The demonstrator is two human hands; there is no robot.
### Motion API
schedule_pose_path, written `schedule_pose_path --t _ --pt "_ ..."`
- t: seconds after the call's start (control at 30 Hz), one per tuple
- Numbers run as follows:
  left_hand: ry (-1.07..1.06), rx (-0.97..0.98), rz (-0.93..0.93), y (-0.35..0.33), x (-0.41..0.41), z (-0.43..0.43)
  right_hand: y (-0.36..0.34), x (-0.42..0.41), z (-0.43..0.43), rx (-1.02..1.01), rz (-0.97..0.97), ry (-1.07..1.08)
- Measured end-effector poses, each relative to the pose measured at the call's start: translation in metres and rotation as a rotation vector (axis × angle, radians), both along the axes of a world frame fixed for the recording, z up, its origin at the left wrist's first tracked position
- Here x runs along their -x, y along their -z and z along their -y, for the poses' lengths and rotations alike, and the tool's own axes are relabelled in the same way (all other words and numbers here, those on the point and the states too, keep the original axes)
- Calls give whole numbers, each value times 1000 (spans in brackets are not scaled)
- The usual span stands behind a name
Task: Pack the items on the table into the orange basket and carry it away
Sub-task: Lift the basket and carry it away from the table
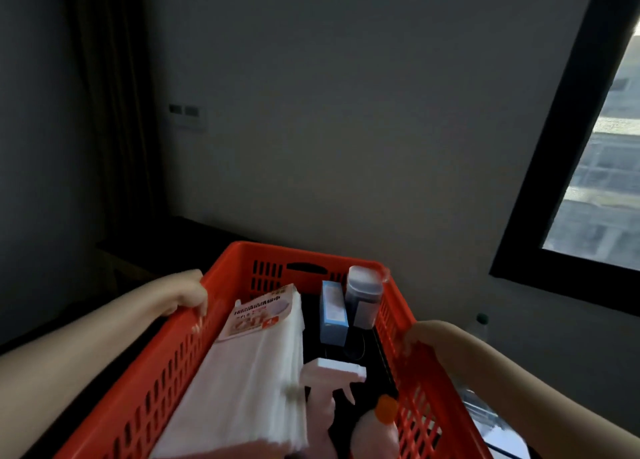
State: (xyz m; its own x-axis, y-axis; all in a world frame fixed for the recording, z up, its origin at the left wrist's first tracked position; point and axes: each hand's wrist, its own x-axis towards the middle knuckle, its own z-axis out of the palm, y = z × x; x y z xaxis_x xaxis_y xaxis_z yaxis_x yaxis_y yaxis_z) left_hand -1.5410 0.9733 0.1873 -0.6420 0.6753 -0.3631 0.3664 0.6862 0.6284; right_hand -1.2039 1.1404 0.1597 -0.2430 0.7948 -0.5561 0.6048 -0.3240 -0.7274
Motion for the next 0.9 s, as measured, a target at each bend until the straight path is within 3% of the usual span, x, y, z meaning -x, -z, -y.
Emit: schedule_pose_path --t 0.33,0.63,0.9 --pt "87 101 -28 -53 115 -60 -18 98 -45 106 102 -146" --pt "282 116 -89 -64 154 -71 -9 125 -3 229 12 130" --pt "296 107 -59 -50 197 -49 -16 168 39 194 -70 261"
